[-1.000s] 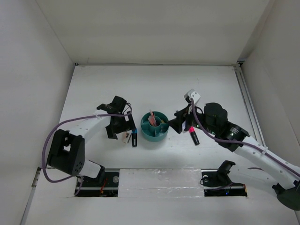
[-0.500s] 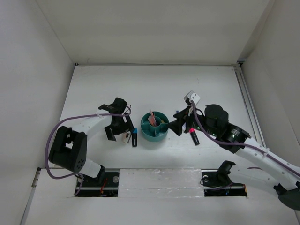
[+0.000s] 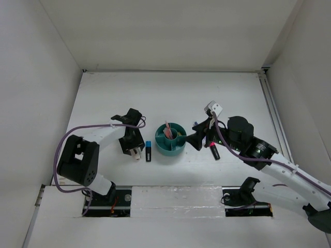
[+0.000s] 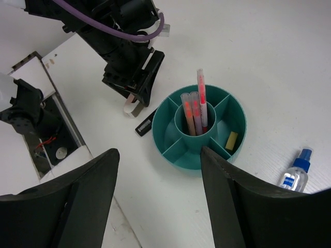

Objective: Sort the stationery into containers
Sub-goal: Pick up the stapler from the center of the board.

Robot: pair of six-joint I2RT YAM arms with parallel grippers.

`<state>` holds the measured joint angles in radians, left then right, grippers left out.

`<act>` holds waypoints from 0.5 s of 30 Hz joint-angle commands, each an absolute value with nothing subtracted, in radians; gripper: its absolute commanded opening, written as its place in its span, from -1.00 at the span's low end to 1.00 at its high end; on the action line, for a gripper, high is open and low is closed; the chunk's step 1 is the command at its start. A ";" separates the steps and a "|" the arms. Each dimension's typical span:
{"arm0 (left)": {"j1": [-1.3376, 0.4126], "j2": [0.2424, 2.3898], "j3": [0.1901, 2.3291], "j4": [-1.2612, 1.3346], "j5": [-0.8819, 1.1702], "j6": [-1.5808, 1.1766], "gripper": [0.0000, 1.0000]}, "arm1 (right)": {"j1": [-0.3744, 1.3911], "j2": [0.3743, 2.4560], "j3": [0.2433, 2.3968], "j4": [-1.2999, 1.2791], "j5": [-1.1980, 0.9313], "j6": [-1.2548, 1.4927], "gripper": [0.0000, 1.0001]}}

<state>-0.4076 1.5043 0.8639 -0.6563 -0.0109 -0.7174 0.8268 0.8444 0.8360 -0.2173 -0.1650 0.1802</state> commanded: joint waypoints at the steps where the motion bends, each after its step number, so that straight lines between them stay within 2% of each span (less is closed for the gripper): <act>1: -0.436 1.509 0.870 -0.690 -0.046 -0.738 0.01 | 0.836 0.839 0.841 -0.184 -0.166 0.184 0.41; 4: -0.436 1.509 0.870 -0.699 -0.055 -0.747 -0.08 | 0.836 0.839 0.841 -0.184 -0.166 0.184 0.41; 15: -0.436 1.528 0.879 -0.709 -0.074 -0.756 -0.10 | 0.836 0.830 0.841 -0.184 -0.166 0.184 0.41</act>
<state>-0.4324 1.5230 0.8639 -0.6731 -0.0475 -0.7422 0.8268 0.8448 0.8360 -0.2173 -0.1650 0.1802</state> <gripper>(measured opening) 0.453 0.707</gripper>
